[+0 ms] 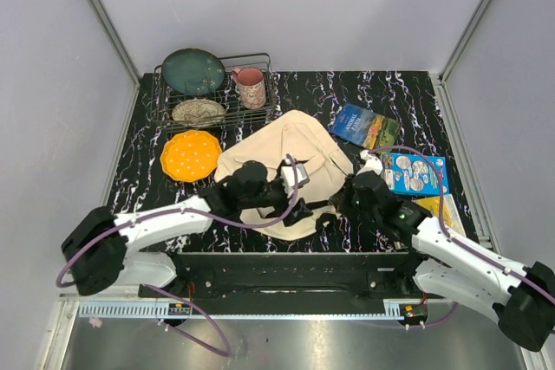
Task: Pack the student bag
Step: Unzip the student bag at the center of the board.
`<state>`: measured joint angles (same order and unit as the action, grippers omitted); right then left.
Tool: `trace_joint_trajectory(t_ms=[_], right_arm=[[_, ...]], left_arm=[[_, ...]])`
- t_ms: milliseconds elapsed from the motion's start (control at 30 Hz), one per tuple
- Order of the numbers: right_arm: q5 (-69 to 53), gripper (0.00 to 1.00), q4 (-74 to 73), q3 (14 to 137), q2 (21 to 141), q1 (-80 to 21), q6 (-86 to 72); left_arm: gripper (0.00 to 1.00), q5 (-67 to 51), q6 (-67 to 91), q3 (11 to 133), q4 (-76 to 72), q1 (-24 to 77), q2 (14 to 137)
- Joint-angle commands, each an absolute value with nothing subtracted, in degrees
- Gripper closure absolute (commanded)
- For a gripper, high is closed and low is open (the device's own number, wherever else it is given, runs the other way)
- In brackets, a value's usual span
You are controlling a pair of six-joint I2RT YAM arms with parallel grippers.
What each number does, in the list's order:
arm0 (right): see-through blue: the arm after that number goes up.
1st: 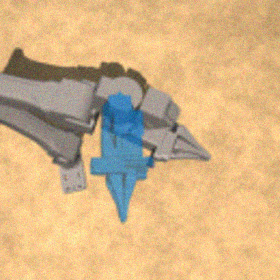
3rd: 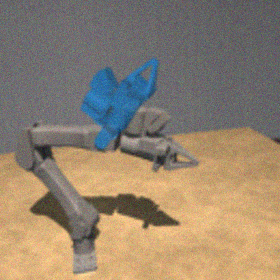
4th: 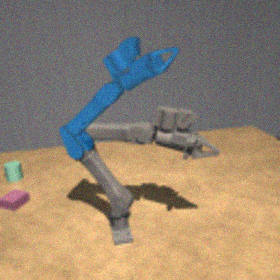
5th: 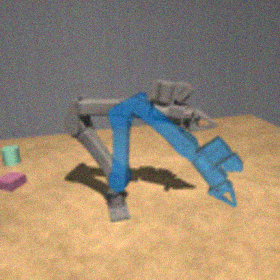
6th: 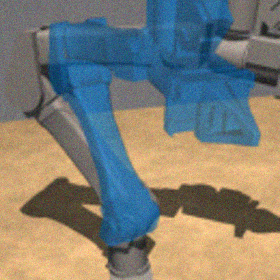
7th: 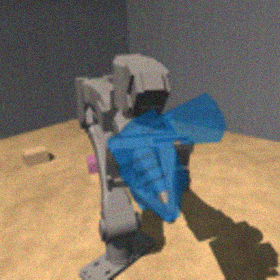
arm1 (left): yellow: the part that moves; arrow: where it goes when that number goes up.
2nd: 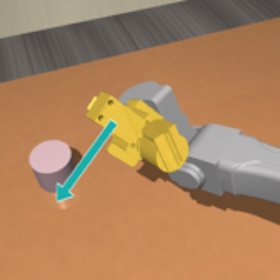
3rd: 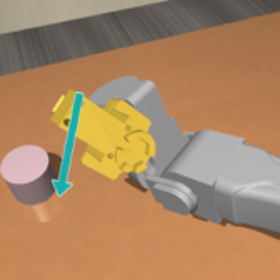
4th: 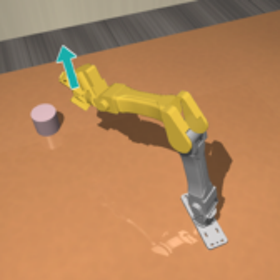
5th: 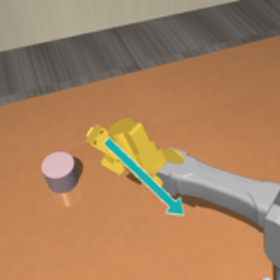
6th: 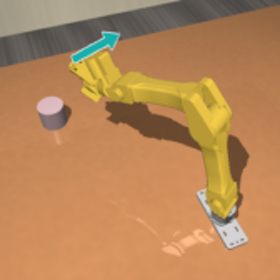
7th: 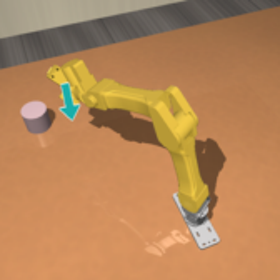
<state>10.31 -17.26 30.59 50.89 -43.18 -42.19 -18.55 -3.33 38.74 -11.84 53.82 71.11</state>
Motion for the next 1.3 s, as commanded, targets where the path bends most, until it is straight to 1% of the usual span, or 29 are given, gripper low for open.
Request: trace_joint_trajectory(t_ms=[0,133,267,367,400,467,500,600,733,833,1067,1267], right_arm=[[10.37,1.00,-16.70,31.73,48.17,-42.98,-41.57],[11.07,1.00,-17.75,31.38,46.32,-42.98,-41.92],[11.25,1.00,-18.37,31.38,45.44,-42.98,-41.92],[11.25,1.00,-18.46,31.20,45.18,-42.98,-41.75],[11.25,1.00,-18.54,31.11,45.09,-42.98,-41.84],[11.60,1.00,-18.81,30.94,45.09,-42.98,-41.84],[11.60,1.00,-18.90,30.76,45.00,-42.98,-41.92],[12.48,1.00,-18.90,30.32,44.65,-42.89,-42.45],[14.84,1.00,-19.77,29.71,44.39,-42.89,-43.59],[17.91,1.00,-21.26,29.44,44.73,-42.98,-45.43],[23.46,1.00,-23.29,29.71,45.88,-42.80,-48.87],[25.92,1.00,-23.64,31.02,46.32,-41.84,-49.04]], left_arm=[[0.14,-21.97,-7.55,43.33,-12.48,55.19,76.97],[0.15,-21.54,-7.91,45.61,-12.30,55.55,81.20],[0.19,-21.44,-7.56,47.11,-12.48,55.72,84.28],[0.26,-21.36,-6.68,48.25,-12.74,55.72,86.65],[0.40,-21.53,-6.24,48.43,-12.66,55.81,86.92],[0.55,-21.53,-5.89,48.78,-12.48,55.81,87.36],[0.73,-21.01,-5.63,48.78,-12.39,55.81,87.45],[1.00,-20.04,-5.27,48.69,-11.43,55.81,87.36],[1.00,-17.67,-4.84,47.03,-10.28,55.90,85.96],[1.00,-15.56,-3.87,43.87,-11.68,55.81,82.45],[1.00,-14.24,-1.50,35.43,-12.57,55.81,69.54],[1.00,-12.57,-0.18,29.89,-11.86,55.81,63.47]])
